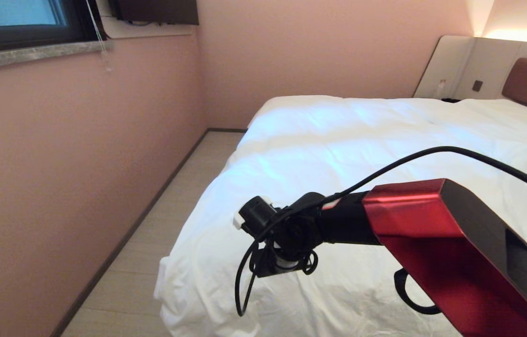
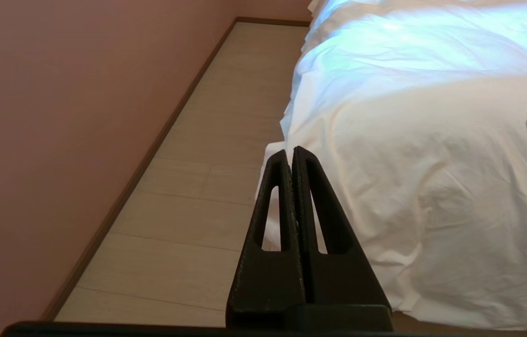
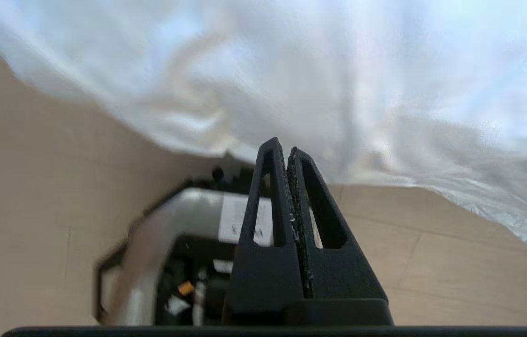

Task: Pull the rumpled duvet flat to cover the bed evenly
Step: Hold the folded corner of the quilt

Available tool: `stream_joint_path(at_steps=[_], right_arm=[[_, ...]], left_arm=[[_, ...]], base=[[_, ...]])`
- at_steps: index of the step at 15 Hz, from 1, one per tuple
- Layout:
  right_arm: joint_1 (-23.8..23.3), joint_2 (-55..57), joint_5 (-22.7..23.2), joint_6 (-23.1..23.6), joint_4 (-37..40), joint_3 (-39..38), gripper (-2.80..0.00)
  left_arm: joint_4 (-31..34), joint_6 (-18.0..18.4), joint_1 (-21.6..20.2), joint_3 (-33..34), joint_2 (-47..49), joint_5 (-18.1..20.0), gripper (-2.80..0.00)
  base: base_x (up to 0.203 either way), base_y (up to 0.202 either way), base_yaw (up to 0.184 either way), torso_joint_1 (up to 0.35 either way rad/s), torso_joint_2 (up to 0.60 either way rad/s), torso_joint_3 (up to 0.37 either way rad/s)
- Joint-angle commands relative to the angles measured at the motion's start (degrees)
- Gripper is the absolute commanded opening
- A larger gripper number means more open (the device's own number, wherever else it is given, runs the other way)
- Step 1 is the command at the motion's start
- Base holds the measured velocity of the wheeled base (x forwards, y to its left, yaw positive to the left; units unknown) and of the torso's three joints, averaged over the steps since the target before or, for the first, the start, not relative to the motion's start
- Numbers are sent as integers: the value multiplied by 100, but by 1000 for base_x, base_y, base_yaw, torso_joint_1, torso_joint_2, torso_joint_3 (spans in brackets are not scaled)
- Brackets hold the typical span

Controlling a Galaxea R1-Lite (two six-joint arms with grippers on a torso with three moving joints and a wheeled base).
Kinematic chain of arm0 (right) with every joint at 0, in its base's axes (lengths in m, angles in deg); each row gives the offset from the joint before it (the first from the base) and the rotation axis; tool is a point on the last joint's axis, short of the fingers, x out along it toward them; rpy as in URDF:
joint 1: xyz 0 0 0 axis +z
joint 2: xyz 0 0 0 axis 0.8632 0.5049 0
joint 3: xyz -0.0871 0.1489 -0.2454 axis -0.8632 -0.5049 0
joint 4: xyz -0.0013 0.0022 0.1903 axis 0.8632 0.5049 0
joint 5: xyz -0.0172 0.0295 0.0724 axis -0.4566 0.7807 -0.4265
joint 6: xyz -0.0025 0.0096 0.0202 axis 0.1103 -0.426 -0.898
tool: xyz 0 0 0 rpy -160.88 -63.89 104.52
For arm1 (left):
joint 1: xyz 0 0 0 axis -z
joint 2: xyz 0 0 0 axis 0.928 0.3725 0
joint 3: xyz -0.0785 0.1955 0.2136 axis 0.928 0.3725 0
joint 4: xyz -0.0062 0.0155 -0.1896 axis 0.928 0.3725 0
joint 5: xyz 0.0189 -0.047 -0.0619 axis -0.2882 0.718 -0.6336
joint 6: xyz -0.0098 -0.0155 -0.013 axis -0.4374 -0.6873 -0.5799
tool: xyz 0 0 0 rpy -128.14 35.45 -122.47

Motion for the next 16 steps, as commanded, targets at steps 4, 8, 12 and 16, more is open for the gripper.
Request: stream_joint_path(at_steps=[4, 8, 12, 16], right_arm=[[-148, -1099, -88, -342, 229, -5, -280], [-505, -2717, -85, -495, 566, -185, -280], [-1225, -4585, -49, -577, 679, -1509, -280], [-1863, -6605, -126, -587, 113, -3431, -280]], left_arm=[[5, 7, -3, 0, 1, 6, -280], [5, 7, -3, 0, 1, -3, -280], [-4, 7, -3, 0, 1, -3, -280], [-4, -2, -2, 0, 1, -3, -280]], base=[[0, 0, 0, 0, 0, 0], [0, 0, 0, 0, 0, 0], [0, 0, 0, 0, 0, 0], [0, 0, 0, 0, 0, 0]])
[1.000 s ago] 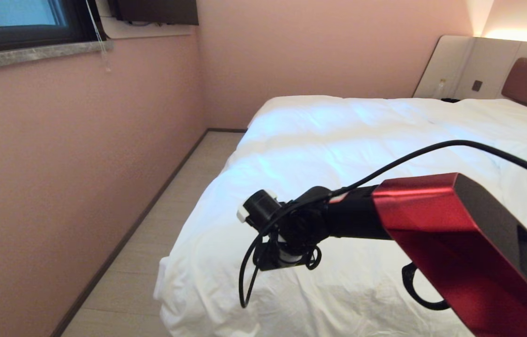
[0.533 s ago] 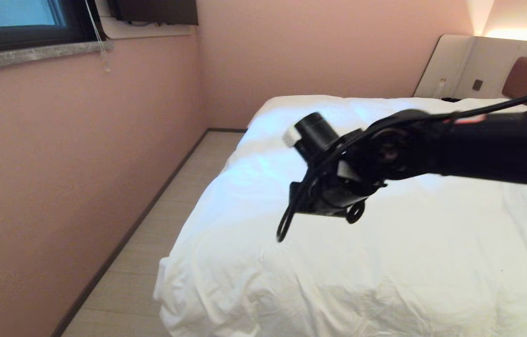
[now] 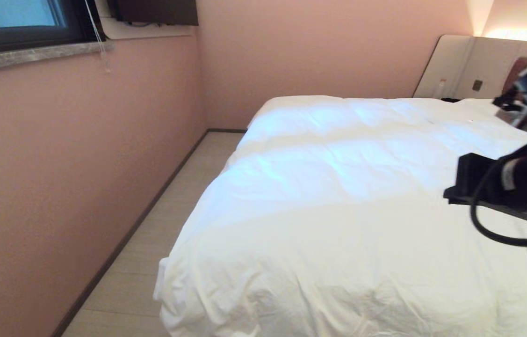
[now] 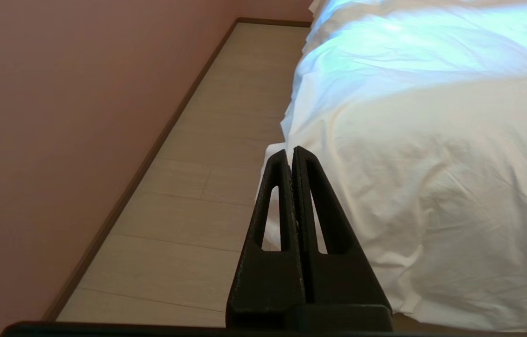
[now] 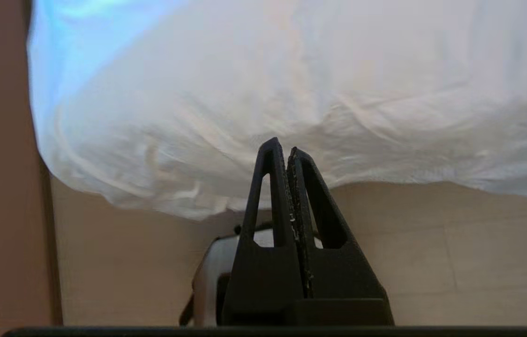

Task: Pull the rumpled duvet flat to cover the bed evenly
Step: Hold the folded corner of the quilt

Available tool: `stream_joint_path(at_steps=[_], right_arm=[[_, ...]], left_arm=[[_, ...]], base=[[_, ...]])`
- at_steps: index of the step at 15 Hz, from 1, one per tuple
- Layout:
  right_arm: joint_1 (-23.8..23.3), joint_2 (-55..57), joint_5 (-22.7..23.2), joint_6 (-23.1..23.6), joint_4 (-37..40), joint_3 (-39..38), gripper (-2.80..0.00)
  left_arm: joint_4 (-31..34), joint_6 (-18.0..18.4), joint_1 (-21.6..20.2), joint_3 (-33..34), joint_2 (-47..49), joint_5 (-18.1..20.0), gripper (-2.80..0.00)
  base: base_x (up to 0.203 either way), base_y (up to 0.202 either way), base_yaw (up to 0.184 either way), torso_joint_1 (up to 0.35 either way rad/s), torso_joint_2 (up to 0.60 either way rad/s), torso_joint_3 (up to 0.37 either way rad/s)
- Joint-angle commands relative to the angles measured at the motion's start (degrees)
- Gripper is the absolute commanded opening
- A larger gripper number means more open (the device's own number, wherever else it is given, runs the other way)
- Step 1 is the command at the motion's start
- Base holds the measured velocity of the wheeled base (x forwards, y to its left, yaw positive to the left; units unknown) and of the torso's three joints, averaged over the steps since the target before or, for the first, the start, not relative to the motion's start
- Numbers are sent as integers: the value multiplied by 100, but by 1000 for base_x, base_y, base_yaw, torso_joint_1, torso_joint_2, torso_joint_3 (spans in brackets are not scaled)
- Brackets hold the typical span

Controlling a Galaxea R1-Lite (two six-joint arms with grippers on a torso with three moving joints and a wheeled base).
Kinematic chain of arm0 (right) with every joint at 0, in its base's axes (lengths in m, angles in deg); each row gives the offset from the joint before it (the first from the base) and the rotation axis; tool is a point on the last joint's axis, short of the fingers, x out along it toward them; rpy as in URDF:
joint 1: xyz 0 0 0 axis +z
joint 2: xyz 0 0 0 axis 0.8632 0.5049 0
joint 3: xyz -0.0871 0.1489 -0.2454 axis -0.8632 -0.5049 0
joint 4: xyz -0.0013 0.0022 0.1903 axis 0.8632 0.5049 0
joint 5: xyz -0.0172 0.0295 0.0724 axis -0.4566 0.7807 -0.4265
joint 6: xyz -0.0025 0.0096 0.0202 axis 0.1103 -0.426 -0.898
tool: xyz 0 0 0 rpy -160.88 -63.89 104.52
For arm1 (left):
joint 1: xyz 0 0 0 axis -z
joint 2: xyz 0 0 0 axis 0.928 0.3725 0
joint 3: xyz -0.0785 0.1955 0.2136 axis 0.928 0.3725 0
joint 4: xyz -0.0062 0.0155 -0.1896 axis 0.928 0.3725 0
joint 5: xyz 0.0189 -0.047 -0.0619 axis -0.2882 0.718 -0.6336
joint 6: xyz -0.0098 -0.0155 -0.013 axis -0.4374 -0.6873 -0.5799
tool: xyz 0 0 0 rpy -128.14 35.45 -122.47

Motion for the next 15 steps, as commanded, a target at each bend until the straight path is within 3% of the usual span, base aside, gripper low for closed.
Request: stream_joint_path(at_steps=[1, 6, 8, 12, 15], right_arm=[[-257, -1328, -104, -21, -472, -616, -280], [-1213, -3007, -813, -33, -617, -1459, -280], [-1801, -3468, -906, -34, -620, -1761, -280], [-2334, -4141, -943, 45, -271, -1837, -280], [-2754, -4457, -947, 380, -87, -1815, -280]], left_arm=[[-4, -5, -3, 0, 2, -2, -280], [-4, -5, 4, 0, 2, 2, -280], [-4, -5, -3, 0, 2, -2, -280], [-12, -5, -3, 0, 2, -2, -280], [-4, -5, -1, 0, 2, -2, -280]], base=[[0, 0, 0, 0, 0, 0], [0, 0, 0, 0, 0, 0], [0, 0, 0, 0, 0, 0], [0, 0, 0, 0, 0, 0], [0, 0, 0, 0, 0, 0]])
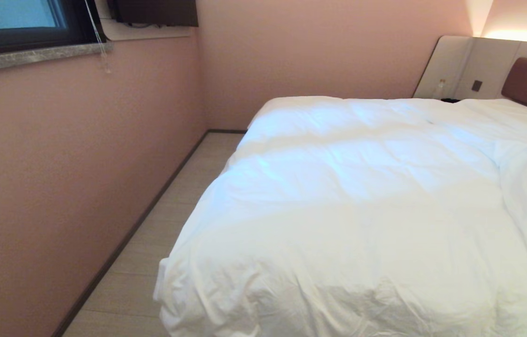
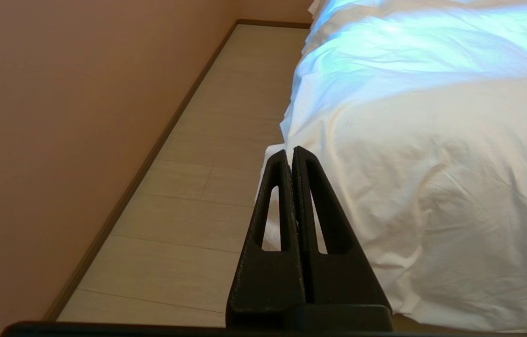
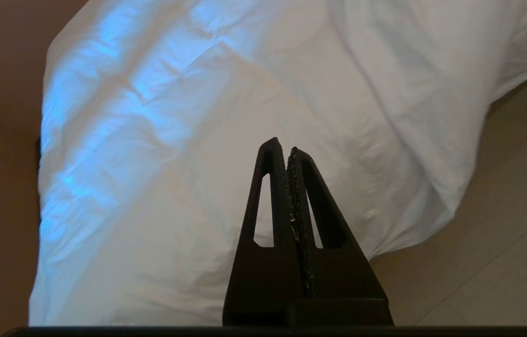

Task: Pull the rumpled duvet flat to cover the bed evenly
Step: Hold the folded corner of the quilt

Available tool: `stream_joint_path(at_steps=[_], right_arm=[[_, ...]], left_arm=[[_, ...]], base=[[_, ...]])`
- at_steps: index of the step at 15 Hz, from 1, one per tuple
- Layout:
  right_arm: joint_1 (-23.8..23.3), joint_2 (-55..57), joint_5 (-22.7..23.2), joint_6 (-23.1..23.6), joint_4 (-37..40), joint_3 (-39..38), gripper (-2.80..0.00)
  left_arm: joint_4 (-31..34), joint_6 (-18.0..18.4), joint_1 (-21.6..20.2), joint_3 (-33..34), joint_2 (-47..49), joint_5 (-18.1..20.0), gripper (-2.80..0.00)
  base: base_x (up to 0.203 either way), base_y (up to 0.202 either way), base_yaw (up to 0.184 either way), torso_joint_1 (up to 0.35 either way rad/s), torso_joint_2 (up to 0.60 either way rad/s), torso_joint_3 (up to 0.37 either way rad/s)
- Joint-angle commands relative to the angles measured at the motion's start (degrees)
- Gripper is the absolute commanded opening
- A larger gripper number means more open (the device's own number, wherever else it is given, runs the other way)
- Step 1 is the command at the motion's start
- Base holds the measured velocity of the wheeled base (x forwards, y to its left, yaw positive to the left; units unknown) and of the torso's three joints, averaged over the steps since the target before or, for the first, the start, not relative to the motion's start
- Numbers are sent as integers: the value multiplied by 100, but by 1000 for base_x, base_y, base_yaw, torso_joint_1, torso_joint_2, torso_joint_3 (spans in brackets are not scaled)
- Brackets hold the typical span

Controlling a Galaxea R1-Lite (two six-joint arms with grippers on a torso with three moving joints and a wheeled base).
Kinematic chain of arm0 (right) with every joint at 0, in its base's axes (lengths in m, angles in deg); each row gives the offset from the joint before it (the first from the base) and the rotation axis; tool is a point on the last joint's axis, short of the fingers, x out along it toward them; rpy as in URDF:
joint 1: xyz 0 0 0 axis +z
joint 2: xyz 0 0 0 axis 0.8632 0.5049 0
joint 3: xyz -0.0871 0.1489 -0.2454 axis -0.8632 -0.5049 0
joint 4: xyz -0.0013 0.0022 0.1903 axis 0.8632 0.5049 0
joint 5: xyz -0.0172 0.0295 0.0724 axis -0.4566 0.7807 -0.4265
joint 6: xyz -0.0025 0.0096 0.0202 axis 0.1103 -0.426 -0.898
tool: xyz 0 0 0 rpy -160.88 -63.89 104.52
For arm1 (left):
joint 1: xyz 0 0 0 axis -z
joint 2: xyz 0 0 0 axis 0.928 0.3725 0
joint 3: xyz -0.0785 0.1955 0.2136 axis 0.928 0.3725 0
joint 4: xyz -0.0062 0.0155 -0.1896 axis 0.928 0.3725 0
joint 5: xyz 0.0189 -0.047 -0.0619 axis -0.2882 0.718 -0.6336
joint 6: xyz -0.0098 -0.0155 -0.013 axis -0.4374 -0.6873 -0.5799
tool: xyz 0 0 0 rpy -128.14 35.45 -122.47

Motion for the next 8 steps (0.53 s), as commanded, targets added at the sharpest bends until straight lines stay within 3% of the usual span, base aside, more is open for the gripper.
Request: stream_joint_path(at_steps=[1, 6, 8], right_arm=[[-333, -329, -4, 273, 147, 20, -280], [-1234, -933, 111, 905, 318, 16, -280], [-1270, -1121, 664, 1091, 297, 19, -280]], left_arm=[[-3, -3, 0, 0, 0, -3, -280], [-2, -3, -3, 0, 0, -3, -280], [1, -3, -3, 0, 0, -3, -280]], base=[[0, 0, 0, 0, 0, 0], [0, 0, 0, 0, 0, 0], [0, 0, 0, 0, 0, 0]])
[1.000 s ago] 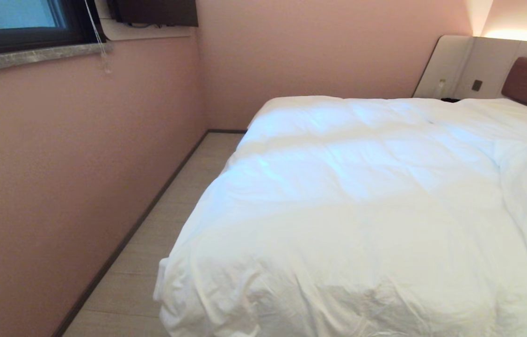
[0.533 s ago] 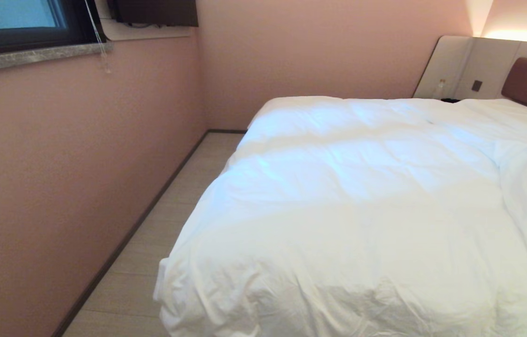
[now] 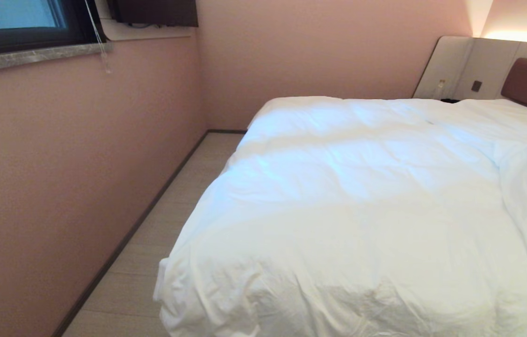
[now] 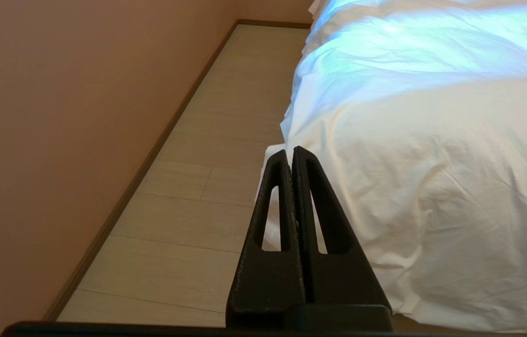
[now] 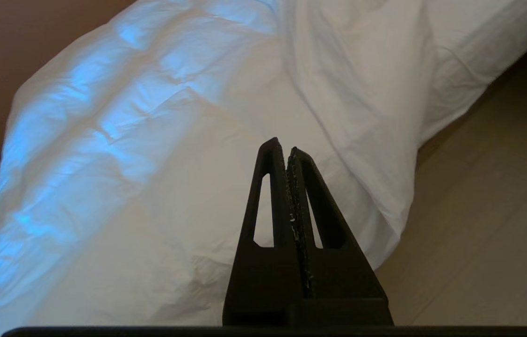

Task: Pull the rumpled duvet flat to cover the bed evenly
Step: Hold the folded corner of the quilt

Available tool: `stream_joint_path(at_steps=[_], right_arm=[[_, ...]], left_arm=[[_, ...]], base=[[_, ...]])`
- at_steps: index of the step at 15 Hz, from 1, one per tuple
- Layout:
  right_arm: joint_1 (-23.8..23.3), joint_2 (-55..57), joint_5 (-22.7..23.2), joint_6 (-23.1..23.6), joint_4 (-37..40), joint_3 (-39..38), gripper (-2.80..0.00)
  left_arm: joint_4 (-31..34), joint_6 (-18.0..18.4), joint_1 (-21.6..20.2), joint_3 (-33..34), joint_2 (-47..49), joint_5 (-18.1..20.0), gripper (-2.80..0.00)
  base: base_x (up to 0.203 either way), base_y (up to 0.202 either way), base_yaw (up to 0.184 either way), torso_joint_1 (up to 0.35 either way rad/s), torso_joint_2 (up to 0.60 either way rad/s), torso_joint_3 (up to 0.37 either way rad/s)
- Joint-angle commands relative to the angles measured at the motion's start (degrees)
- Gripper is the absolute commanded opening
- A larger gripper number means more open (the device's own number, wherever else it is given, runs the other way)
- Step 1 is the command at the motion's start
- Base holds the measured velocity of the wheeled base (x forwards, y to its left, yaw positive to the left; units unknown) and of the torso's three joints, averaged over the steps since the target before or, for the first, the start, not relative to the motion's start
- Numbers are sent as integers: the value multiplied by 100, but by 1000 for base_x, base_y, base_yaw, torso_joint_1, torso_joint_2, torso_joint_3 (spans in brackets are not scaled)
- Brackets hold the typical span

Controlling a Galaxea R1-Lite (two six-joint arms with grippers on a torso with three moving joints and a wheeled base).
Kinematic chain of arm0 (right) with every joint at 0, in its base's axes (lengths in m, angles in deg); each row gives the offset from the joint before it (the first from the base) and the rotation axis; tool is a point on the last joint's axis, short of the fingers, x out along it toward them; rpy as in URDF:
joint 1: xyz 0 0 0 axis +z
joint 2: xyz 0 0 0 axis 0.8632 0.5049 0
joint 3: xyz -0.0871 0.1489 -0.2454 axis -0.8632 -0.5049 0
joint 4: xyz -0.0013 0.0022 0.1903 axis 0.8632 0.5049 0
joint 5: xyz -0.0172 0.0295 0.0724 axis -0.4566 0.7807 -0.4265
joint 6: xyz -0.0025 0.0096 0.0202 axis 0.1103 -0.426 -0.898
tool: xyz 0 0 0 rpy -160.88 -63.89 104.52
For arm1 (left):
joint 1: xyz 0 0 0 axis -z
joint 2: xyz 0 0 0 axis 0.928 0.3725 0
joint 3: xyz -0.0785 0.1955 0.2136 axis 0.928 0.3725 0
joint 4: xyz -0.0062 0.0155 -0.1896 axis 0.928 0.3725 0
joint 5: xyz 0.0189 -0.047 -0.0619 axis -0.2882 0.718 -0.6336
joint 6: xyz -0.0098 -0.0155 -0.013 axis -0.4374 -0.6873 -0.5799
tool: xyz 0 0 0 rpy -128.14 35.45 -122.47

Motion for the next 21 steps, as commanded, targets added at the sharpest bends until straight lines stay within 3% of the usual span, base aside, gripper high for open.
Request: stream_joint_path(at_steps=[1, 6, 14, 18, 21], right_arm=[[40, -128, 508, 175, 10, 19, -280], [954, -852, 595, 216, 164, -42, -280], [918, -2007, 785, 473, 275, -968, -280], [927, -2792, 1318, 1087, 316, -1313, -280], [927, -2792, 1437, 1289, 229, -1375, -280]], left_arm=[[2, -3, 0, 0, 2, -3, -280], [2, -3, 0, 0, 2, -3, -280], [-5, -3, 2, 0, 2, -3, -280], [2, -3, 0, 0, 2, -3, -280], [2, -3, 0, 0, 2, -3, -280]], base=[[0, 0, 0, 0, 0, 0], [0, 0, 0, 0, 0, 0], [0, 0, 0, 0, 0, 0], [0, 0, 0, 0, 0, 0], [0, 0, 0, 0, 0, 0]])
